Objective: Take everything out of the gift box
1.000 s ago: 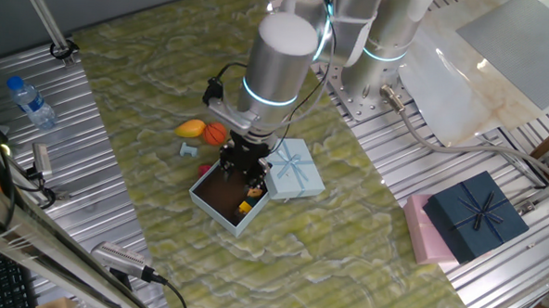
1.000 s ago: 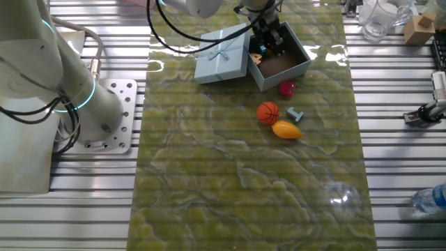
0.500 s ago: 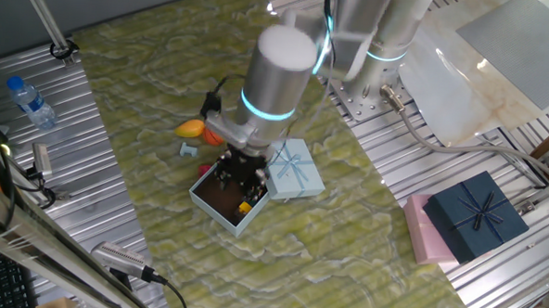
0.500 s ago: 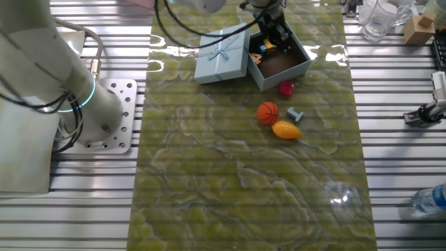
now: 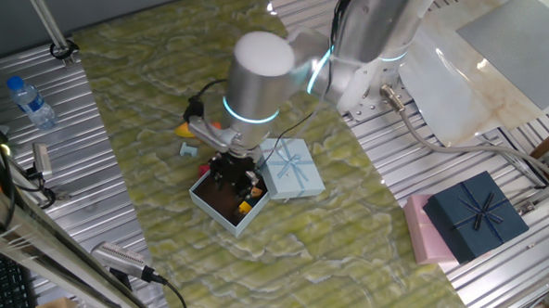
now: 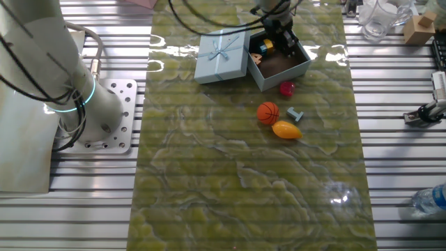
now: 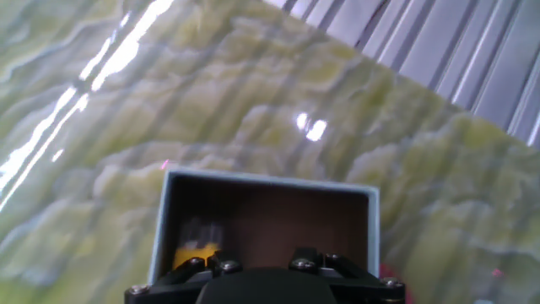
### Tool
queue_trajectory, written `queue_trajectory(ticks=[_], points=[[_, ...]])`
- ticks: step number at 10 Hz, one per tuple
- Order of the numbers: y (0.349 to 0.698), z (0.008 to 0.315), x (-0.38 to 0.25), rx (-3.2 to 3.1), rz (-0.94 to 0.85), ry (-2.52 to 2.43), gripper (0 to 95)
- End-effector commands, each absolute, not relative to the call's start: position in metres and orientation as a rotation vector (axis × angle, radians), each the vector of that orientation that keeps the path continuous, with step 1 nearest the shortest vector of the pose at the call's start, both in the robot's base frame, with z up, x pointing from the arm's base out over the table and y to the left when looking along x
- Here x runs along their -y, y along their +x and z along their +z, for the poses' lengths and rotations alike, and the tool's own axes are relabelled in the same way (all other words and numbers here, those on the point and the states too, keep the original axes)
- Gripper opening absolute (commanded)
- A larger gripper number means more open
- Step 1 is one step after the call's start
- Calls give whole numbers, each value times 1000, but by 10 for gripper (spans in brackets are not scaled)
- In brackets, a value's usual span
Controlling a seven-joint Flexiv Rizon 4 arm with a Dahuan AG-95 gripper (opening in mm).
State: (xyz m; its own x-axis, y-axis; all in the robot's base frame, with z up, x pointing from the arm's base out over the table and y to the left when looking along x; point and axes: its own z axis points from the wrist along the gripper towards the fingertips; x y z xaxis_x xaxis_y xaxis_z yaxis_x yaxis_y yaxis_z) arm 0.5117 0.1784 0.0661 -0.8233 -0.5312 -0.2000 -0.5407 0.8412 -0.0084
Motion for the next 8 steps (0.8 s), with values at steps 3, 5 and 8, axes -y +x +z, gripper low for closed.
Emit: queue_trajectory(ticks=[3, 5, 8], points=[[523, 54, -183, -2852, 114, -857, 380], [524, 53, -182, -2867, 124, -845, 380], [524, 54, -182, -2885, 131, -832, 380]])
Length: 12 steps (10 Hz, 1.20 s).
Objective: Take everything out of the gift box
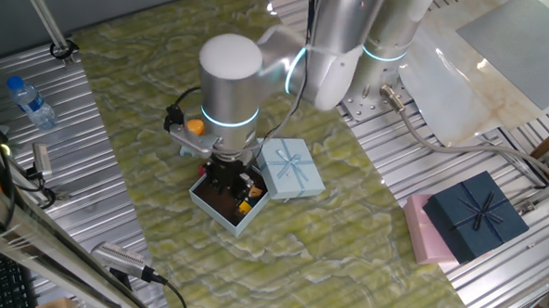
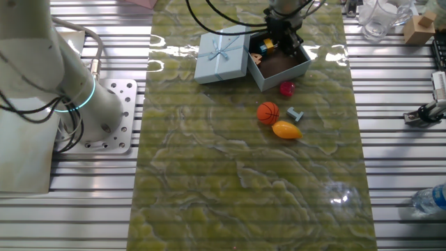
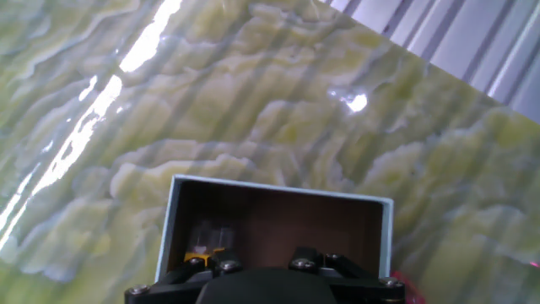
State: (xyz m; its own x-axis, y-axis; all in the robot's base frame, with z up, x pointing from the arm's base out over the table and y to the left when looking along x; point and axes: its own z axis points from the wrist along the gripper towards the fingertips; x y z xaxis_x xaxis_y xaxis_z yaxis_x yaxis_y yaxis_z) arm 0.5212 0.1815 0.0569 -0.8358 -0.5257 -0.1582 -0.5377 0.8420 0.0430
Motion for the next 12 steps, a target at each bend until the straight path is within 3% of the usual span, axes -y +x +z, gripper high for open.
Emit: queue_trajectory(ticks=[1, 12], points=[[524, 54, -182, -2889, 133, -830, 380], [520, 52, -194, -2927, 135, -777, 380]])
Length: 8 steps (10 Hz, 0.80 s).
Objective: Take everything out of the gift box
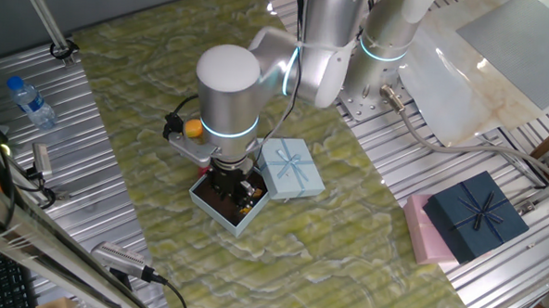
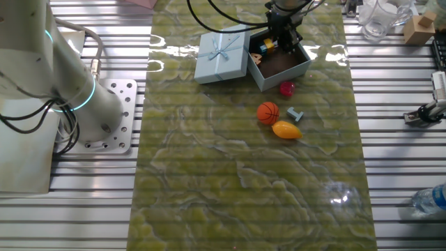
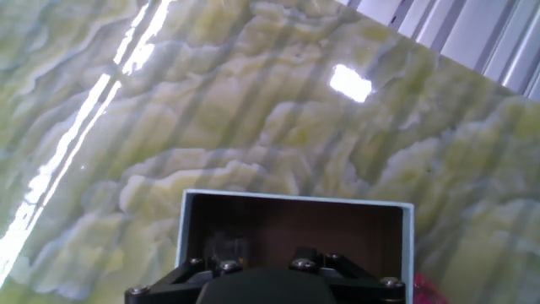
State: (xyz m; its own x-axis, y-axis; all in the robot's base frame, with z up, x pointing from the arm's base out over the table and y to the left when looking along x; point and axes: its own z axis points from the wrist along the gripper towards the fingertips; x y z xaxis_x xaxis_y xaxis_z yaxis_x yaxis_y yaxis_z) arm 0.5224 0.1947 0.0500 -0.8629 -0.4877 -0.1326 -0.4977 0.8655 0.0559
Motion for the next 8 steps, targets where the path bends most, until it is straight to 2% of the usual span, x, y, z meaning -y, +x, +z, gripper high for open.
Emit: queue_trajectory(ticks=[1, 8], points=[[520, 52, -193, -2927, 136, -779, 380], [517, 45, -197, -2934, 140, -772, 380]])
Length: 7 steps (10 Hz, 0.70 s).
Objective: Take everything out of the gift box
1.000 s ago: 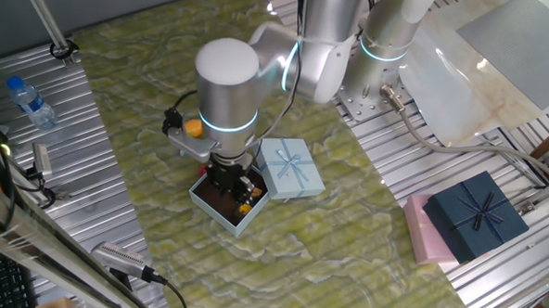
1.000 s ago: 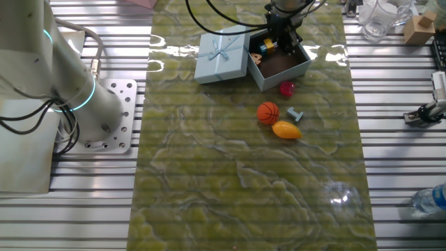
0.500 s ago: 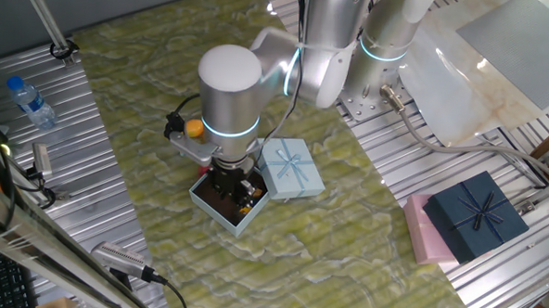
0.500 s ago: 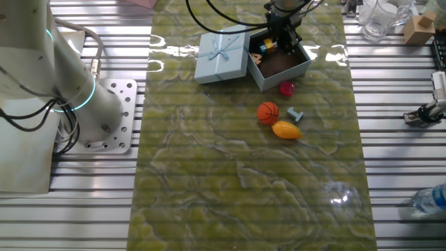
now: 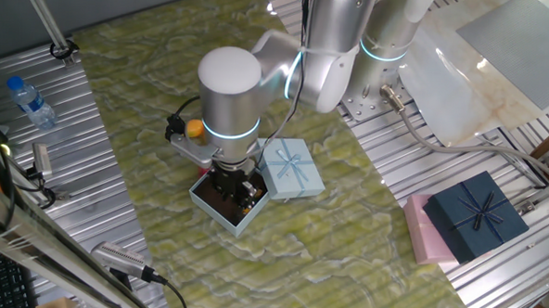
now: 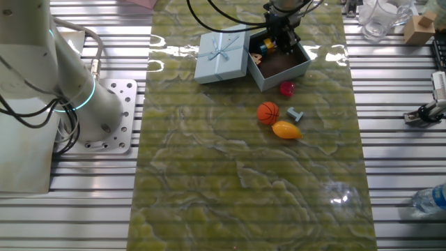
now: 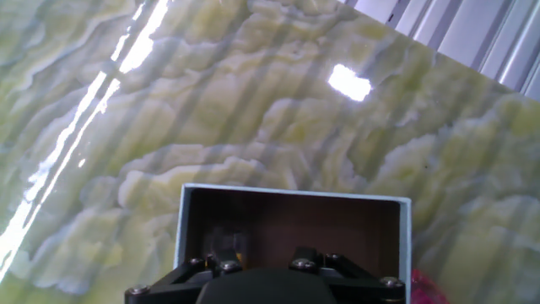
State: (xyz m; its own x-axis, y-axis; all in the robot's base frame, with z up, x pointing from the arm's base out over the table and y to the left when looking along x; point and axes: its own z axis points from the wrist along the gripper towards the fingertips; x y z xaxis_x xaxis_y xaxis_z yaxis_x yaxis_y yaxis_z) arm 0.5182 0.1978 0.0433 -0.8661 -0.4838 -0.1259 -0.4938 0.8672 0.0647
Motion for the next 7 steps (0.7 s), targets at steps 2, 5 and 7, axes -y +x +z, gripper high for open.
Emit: queue_trajectory(ticks=[2, 5, 7], points=[[517, 44, -196, -2930, 132, -780, 380], [517, 41, -197, -2930, 129, -777, 380], [518, 41, -196, -2930, 128, -774, 380]])
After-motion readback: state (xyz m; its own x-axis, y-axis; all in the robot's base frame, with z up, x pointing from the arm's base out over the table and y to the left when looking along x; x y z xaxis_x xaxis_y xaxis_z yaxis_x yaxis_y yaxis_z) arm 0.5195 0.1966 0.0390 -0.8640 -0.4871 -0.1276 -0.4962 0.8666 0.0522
